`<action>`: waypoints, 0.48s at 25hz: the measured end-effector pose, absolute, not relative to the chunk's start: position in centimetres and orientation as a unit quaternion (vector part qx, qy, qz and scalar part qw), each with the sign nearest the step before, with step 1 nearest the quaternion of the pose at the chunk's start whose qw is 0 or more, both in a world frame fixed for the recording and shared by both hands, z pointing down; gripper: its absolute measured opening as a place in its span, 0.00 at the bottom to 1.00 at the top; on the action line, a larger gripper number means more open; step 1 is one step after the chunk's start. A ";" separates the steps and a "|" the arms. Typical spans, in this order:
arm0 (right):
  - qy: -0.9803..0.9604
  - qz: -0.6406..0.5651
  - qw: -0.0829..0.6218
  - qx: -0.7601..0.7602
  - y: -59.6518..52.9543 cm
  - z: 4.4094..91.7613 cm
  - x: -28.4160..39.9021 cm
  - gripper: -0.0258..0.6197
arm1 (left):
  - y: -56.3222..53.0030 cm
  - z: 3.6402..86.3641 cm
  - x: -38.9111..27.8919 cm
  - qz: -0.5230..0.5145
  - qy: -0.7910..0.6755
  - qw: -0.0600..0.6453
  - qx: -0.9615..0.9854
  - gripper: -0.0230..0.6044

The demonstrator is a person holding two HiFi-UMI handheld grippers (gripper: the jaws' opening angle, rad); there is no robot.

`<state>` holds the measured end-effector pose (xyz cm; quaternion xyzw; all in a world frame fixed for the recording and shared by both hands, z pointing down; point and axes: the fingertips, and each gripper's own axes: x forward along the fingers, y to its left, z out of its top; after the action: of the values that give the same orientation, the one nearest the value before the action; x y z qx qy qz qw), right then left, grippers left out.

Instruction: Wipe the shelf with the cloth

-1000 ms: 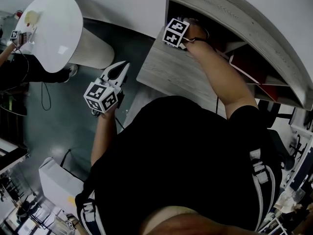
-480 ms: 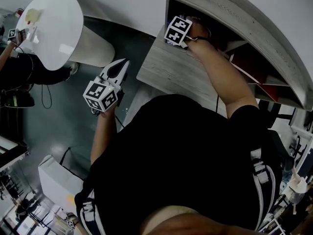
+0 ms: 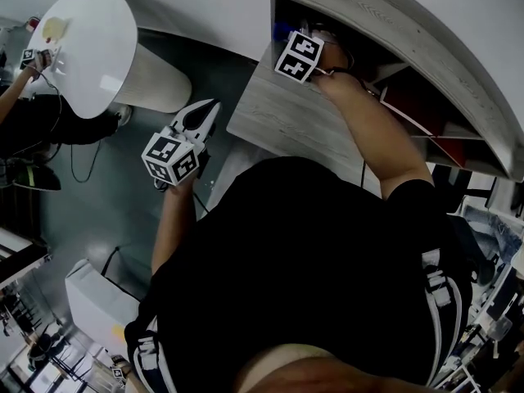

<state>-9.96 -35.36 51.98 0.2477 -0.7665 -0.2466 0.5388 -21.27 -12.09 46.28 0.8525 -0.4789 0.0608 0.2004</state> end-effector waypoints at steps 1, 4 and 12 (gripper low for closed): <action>-0.770 -0.246 0.533 0.248 -35.1 51.7 -9.9 0.14 | -12.1 46.3 -21.0 0.062 -0.476 0.201 0.854 0.06; -0.780 -0.243 0.521 0.249 -34.3 51.1 -9.4 0.14 | -12.4 46.3 -20.1 0.067 -0.470 0.199 0.858 0.06; -0.810 -0.237 0.477 0.246 -31.1 49.0 -8.4 0.14 | -12.7 46.0 -18.5 0.076 -0.457 0.194 0.865 0.06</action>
<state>-8.44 -31.11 49.00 0.2462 -0.8100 -0.2366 0.4767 -18.54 -12.71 46.02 0.8650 -0.4566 0.0760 0.1935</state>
